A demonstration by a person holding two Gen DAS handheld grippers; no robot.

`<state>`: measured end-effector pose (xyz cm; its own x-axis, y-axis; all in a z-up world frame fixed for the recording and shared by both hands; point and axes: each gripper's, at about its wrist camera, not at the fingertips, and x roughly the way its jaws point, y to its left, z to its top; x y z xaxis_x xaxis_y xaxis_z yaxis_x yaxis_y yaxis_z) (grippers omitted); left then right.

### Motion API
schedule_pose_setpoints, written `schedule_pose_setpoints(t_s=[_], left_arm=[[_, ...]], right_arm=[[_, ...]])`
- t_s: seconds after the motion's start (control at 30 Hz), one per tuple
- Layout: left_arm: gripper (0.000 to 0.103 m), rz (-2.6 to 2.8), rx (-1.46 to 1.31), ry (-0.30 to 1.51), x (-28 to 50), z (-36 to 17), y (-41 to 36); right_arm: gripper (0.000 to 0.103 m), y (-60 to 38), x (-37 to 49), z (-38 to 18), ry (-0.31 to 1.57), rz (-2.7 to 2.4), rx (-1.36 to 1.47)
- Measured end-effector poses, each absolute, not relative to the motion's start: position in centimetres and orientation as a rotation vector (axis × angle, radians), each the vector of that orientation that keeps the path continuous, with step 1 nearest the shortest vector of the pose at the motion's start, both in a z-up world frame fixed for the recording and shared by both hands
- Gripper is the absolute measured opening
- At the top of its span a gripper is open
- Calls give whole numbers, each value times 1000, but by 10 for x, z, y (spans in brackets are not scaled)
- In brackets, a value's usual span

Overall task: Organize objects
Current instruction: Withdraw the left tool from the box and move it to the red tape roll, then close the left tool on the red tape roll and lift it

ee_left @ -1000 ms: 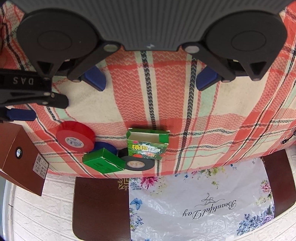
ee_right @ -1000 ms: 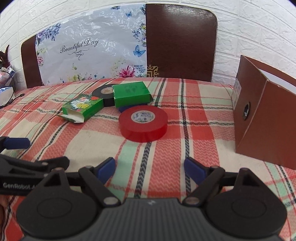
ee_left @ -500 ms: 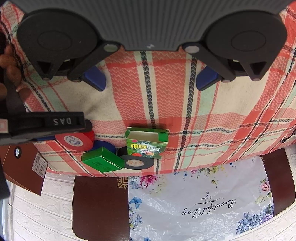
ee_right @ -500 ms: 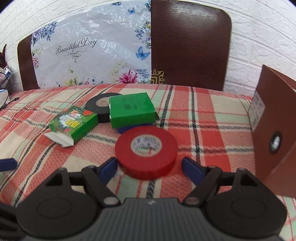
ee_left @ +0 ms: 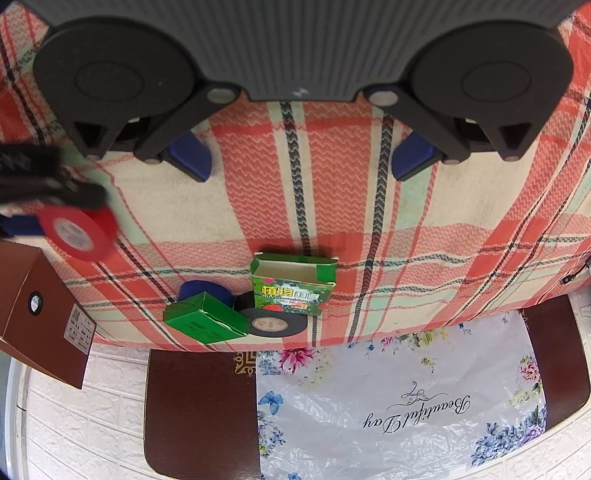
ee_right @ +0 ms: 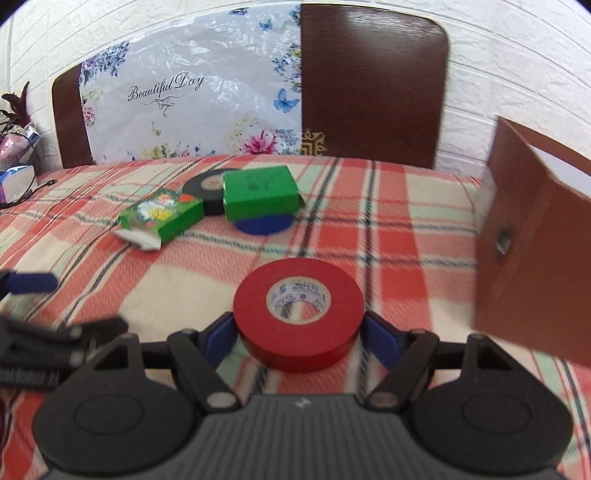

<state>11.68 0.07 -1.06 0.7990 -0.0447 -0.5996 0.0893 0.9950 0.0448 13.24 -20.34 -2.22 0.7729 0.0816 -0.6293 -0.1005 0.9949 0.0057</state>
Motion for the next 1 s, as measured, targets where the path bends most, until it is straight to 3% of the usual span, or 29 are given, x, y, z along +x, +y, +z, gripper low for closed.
schedule_pose_setpoints(t_s=[0.37,0.47,0.7,0.8,0.87,0.97,1.0], left_arm=[[103,-58,87,657,119,-8,-2],[102,-54,69,715,117,2,-8],[81,-448,43,793,78,35,-64],[68,-572,51,851,71,36,-94],[53,-590,59,921,75,27,-109],[50,-564,38,959,79,18,-115],[47,-560,56,956,77,18,-118]], right_arm=[[77,-216,8,-18,668,70,-39],[83,-217,4,-18,670,64,-48],[84,-219,0,-21,655,73,-46],[84,-220,-1,-22,647,80,-46],[84,-220,-1,-21,646,83,-51],[82,-219,0,-22,647,92,-63],[76,-218,0,-22,642,99,-70]])
